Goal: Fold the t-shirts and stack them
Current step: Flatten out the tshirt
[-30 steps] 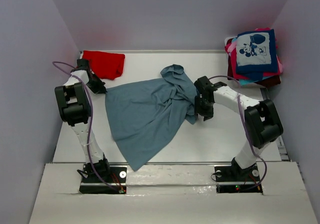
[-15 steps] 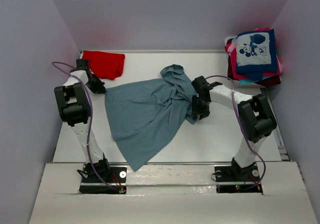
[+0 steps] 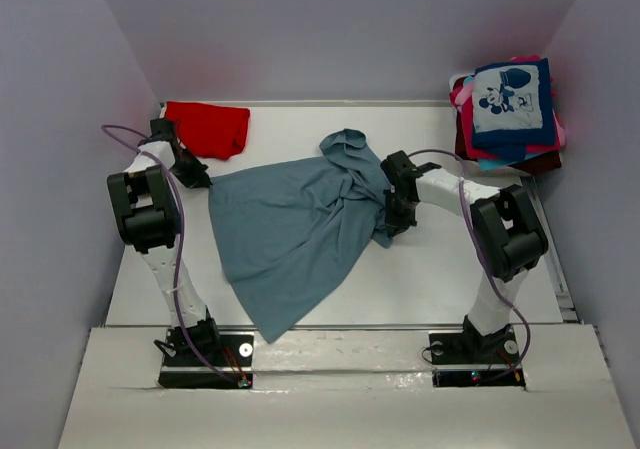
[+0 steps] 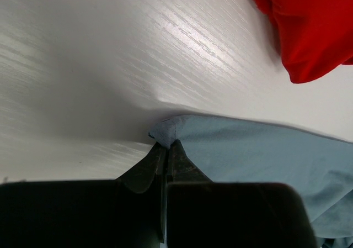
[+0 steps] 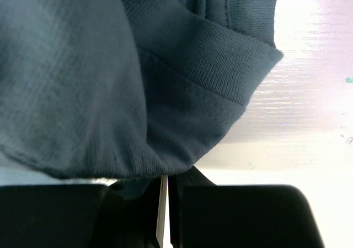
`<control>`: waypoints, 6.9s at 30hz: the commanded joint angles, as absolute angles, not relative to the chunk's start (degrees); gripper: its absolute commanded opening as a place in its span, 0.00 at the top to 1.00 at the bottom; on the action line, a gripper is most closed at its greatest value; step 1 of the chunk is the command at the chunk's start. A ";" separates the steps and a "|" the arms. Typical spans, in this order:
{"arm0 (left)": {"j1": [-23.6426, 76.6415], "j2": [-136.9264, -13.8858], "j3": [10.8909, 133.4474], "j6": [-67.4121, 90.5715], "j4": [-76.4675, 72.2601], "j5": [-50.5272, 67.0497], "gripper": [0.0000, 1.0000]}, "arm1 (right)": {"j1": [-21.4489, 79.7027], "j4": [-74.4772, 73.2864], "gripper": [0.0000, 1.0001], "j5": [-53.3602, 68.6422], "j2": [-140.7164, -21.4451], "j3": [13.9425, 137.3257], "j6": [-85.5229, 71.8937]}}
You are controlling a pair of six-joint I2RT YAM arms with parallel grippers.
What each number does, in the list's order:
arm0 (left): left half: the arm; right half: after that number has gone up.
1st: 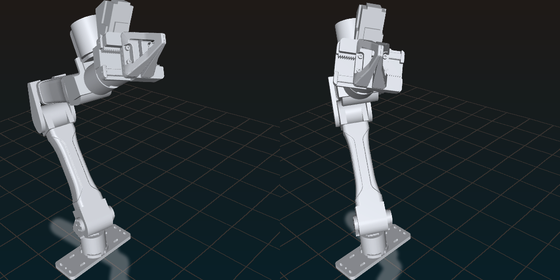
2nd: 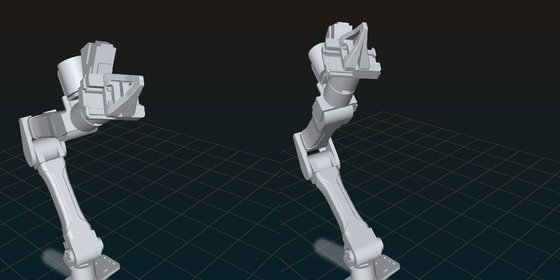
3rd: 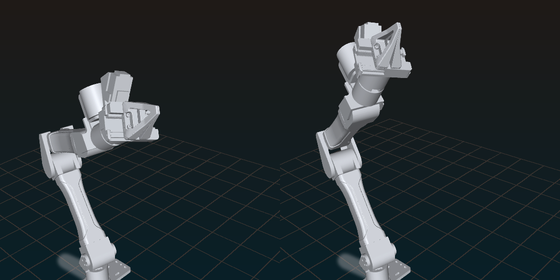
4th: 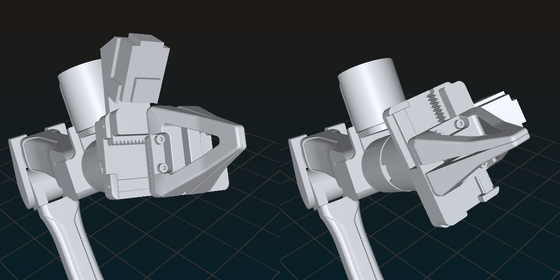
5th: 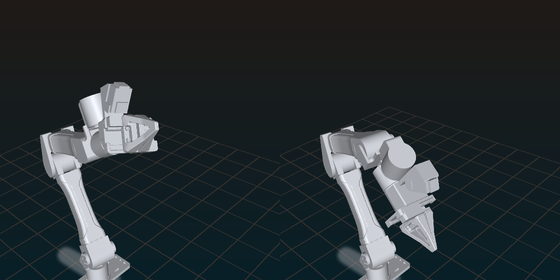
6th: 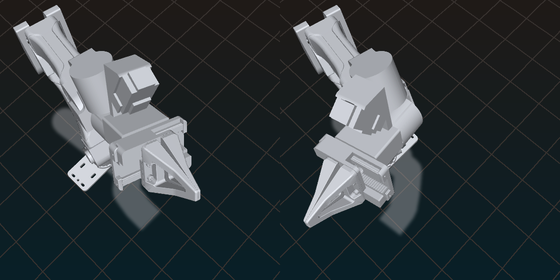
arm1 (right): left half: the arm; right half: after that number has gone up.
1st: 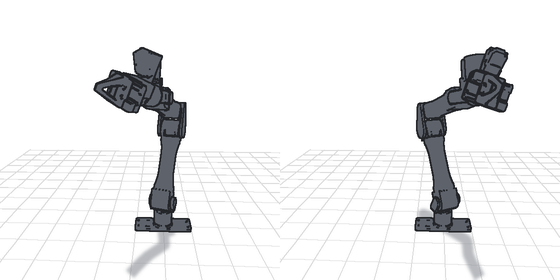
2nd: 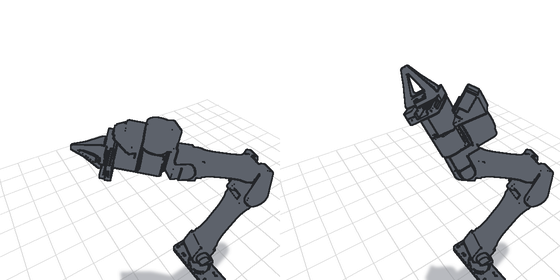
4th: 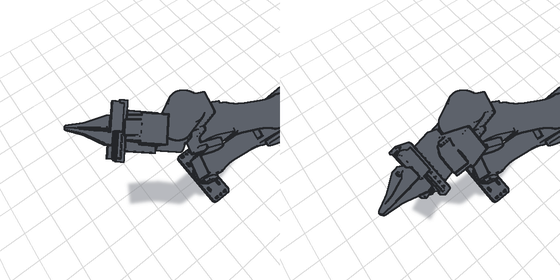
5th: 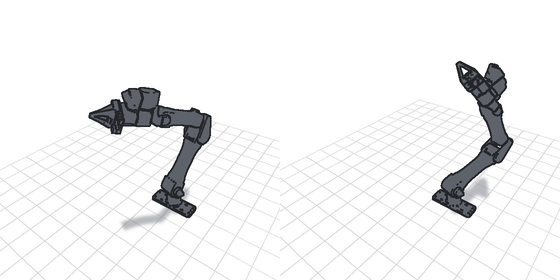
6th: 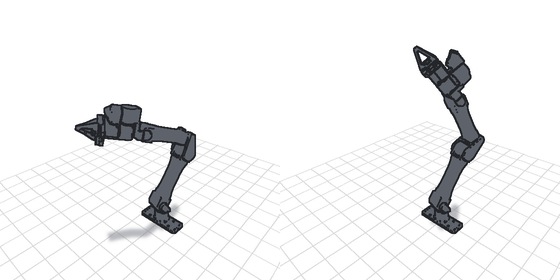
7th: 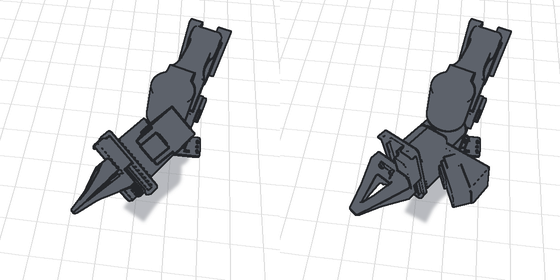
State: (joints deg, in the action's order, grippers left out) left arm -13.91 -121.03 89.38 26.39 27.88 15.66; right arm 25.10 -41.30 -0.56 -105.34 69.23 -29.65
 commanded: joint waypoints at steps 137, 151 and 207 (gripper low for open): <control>24.34 -68.12 35.07 29.00 41.48 27.86 0.38 | 20.13 -48.78 0.27 11.78 -131.92 114.79 -27.07; 25.49 -68.20 32.96 33.22 38.58 30.23 0.37 | 20.13 -48.25 0.27 12.74 -132.36 114.43 -27.07; 25.49 -87.88 45.26 33.40 31.99 30.24 0.15 | 20.13 -46.93 0.33 16.70 -132.18 118.29 -27.33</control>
State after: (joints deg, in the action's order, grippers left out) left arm 25.19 -86.46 42.59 35.40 31.29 28.95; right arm 20.58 -48.77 18.65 -133.86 118.02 -27.20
